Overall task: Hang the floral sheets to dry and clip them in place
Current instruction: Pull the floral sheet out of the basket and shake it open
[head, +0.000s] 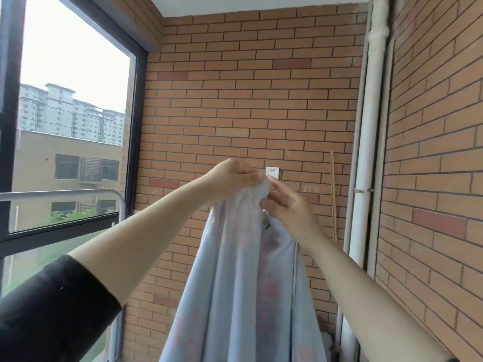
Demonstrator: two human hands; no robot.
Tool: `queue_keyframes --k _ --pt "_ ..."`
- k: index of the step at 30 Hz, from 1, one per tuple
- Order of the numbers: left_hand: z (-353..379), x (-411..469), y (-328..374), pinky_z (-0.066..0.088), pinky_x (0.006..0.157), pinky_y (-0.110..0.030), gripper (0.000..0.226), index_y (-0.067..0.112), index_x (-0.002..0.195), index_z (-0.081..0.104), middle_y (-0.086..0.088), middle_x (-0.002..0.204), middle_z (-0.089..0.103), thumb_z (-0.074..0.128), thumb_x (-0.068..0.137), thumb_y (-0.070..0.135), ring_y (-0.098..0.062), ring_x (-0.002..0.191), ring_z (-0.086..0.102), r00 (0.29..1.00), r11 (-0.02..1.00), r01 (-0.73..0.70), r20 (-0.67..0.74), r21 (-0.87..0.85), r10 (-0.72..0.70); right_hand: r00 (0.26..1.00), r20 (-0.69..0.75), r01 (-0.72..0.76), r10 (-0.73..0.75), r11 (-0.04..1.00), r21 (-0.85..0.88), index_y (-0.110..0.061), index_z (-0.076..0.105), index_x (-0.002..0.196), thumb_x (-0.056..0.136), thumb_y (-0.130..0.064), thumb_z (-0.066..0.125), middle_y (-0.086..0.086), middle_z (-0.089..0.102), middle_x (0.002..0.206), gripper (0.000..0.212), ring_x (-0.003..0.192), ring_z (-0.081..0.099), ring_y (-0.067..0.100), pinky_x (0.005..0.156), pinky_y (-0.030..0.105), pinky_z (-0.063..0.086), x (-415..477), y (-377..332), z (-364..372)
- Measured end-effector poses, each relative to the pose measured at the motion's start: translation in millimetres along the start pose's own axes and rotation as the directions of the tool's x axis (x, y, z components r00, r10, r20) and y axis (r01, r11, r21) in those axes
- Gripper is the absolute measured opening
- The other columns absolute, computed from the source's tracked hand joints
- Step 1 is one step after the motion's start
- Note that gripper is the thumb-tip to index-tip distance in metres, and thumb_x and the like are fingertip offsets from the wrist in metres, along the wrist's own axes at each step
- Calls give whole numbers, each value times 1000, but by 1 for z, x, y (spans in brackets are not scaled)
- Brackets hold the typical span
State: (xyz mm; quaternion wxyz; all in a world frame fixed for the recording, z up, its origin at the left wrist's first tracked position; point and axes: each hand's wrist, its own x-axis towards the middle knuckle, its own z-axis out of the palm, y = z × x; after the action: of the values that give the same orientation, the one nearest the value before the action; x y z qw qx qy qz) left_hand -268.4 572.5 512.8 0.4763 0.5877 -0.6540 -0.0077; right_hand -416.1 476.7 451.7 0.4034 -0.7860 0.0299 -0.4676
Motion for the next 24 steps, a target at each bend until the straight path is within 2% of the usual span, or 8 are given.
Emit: queue_keyframes --k 4,6,9,12,16,19,22,24 --pt "-5 -11 -2 39 56 -17 30 18 68 70 10 59 53 63 90 36 -5 55 46 999 1000 2 42 21 -3 997 69 -27 24 999 42 -5 65 109 92 -3 59 2 72 92 18 84 68 11 72 19 51 3 7 4" --pt "-6 -16 -5 31 48 -17 37 19 56 64 12 51 43 65 88 37 -6 48 37 1000 1000 10 28 -8 -10 999 40 -7 10 998 -65 -1 67 97 92 -13 61 4 68 84 14 78 61 12 70 23 48 6 13 4" --pt "-6 -29 -19 32 50 -20 36 17 62 62 8 58 46 71 81 46 -10 53 40 991 995 90 93 32 -93 993 -98 45 -66 978 -205 -2 66 87 93 -26 60 3 57 72 25 69 49 11 64 30 39 14 19 -1" --pt "4 -51 -51 51 65 -25 30 13 88 73 -4 84 70 75 78 41 -16 74 64 938 948 269 272 -170 -217 950 -285 50 -130 961 -270 6 56 78 93 -29 58 2 43 61 38 59 38 11 57 29 32 26 16 -17" --pt "21 -65 -79 55 86 -32 31 4 113 66 -11 109 71 64 90 25 -22 99 69 920 863 350 306 -365 -244 921 -368 2 -130 945 -328 -8 45 63 95 -25 56 -5 37 53 37 51 32 9 50 27 27 43 8 -28" --pt "29 -69 -81 52 95 -40 18 14 106 68 -8 109 71 62 92 24 -23 103 67 900 829 386 362 -405 -242 864 -477 -35 -162 925 -378 -15 40 60 93 -22 53 -4 34 54 36 52 30 11 50 27 25 49 4 -37" --pt "35 -79 -84 57 82 -33 27 9 103 70 -11 105 72 65 89 32 -23 95 69 854 819 441 453 -367 -256 772 -615 -103 -159 924 -367 -2 45 66 94 -20 51 2 35 58 33 52 28 14 43 21 22 51 1 -61" --pt "30 -83 -86 58 79 -32 27 10 94 73 -12 100 74 65 88 34 -23 87 71 861 842 439 415 -314 -294 743 -647 -134 -172 908 -396 5 46 69 93 -19 51 5 34 58 35 52 28 15 41 21 22 49 1 -75"
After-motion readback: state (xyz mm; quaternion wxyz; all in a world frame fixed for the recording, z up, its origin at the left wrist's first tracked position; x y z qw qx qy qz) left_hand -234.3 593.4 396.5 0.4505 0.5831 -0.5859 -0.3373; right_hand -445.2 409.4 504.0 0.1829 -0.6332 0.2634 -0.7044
